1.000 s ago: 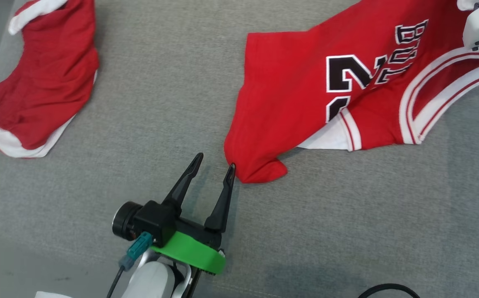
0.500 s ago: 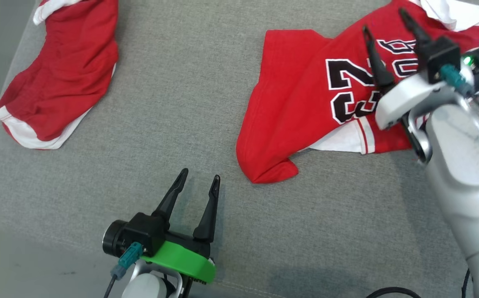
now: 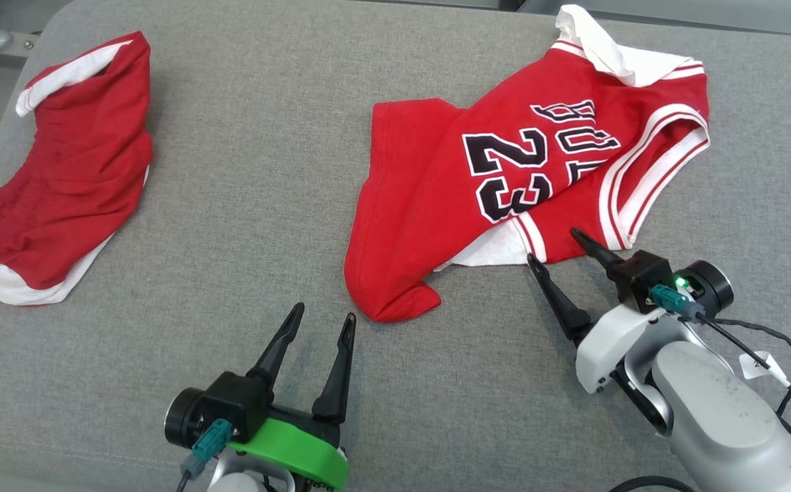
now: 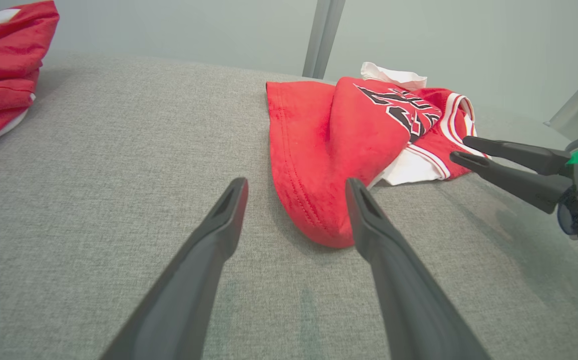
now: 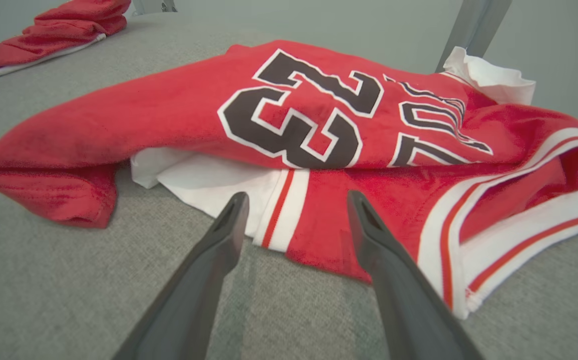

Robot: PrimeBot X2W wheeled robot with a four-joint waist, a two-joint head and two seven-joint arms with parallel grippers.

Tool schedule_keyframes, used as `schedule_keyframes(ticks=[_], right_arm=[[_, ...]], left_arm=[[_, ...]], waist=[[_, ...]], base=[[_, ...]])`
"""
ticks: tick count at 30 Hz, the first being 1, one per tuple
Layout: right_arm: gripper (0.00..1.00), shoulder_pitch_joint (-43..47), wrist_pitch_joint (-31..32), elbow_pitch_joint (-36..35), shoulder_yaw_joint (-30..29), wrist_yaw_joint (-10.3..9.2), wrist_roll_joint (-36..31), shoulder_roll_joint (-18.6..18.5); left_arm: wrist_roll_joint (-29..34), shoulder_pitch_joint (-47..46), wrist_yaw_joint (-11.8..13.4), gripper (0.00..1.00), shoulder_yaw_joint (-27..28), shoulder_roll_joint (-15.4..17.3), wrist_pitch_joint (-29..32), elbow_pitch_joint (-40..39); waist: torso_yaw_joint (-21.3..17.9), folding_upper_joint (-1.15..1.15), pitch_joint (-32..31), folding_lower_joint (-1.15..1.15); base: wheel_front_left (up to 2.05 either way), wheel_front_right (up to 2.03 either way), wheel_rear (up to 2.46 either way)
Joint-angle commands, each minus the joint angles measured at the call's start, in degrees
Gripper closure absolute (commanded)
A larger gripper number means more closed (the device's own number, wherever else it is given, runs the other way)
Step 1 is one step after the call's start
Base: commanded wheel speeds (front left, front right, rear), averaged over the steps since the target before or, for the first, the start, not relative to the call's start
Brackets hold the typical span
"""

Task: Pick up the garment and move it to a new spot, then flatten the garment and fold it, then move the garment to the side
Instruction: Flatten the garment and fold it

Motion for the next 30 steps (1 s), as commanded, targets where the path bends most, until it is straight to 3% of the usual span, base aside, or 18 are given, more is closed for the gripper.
schedule_keyframes(ticks=[1,9,17,18,19,21,30], right_arm=[[0.00,1.17,-0.15,1.01,1.06,-0.10,-0.10,-0.46],[0.00,-1.09,-0.14,8.59,3.70,-0.10,-2.61,-0.80],[0.00,-2.42,-0.06,9.28,2.01,-0.10,-10.83,-0.58],[0.07,-2.36,-0.01,10.11,1.93,-0.10,-11.62,-0.40],[0.42,-2.40,0.00,10.73,1.84,-0.10,-12.03,-0.14],[1.00,-2.69,0.04,11.62,1.36,-0.10,-12.65,0.13],[1.00,-0.24,-0.04,8.93,-2.39,-0.10,-14.35,-0.32]], left_arm=[[0.25,1.05,-0.17,0.00,0.31,0.19,-0.05,0.34],[-0.61,1.85,-0.15,0.00,0.41,0.18,-0.05,0.28],[-1.00,1.21,0.36,0.00,0.20,0.18,-0.05,-0.18],[-1.08,1.16,0.40,0.00,0.20,0.18,-0.05,-0.19],[-1.13,1.13,0.43,0.00,0.24,0.18,-0.05,-0.20],[-1.26,1.06,0.44,0.00,0.33,0.18,-0.05,-0.21],[-0.45,2.21,0.22,0.00,1.62,0.18,-0.05,0.19]], waist=[[-0.46,0.01,-1.11,0.00],[2.08,0.01,-0.45,0.00],[3.11,0.01,0.44,0.00],[3.13,0.01,0.47,0.00],[3.13,0.01,0.49,0.00],[3.06,0.01,0.52,0.00],[0.33,0.01,-1.85,0.00]], base=[[0.00,0.00,0.00],[0.00,0.00,0.00],[0.00,0.00,0.00],[0.00,0.00,0.00],[0.00,0.00,0.00],[0.00,0.00,0.00],[0.00,0.00,0.00]])
